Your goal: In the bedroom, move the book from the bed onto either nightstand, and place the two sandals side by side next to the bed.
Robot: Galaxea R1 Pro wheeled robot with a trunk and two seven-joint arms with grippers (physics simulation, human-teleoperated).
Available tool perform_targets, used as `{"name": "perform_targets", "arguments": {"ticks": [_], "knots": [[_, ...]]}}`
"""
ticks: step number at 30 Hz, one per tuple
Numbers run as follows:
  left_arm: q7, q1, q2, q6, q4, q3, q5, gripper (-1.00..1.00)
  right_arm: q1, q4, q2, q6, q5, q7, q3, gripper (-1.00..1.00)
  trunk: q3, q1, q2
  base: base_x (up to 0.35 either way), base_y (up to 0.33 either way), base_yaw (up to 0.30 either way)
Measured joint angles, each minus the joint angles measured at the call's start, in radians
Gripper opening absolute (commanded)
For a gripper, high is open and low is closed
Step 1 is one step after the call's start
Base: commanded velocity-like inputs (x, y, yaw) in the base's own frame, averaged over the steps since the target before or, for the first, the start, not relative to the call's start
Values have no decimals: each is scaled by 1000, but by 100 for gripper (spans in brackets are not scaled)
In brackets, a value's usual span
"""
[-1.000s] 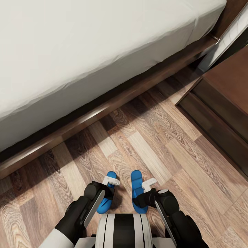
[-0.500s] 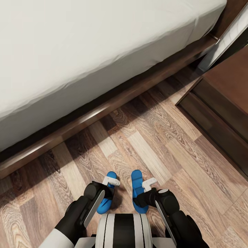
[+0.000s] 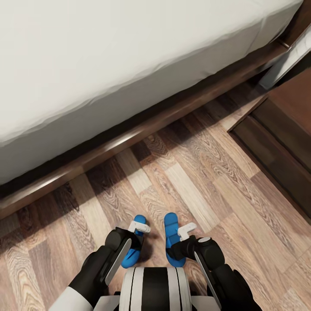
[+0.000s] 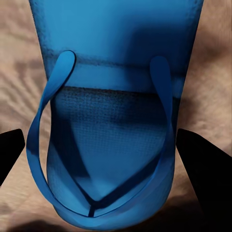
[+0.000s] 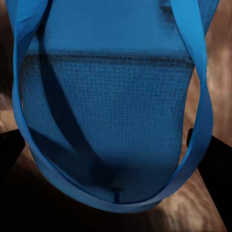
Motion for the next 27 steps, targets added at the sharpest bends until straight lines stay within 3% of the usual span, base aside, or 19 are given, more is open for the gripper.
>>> {"name": "perform_targets", "arguments": {"ticks": [18,27], "knots": [[4,0,1,-6,-4,0,-2,-100,0,0,1,-1,-2,5,3,-100,-26,0,0,0,0,113],[6,0,5,-75,-4,1,-2,-100,0,0,11,-2,-4,6,3,-100,-33,0,0,0,0,128]]}}
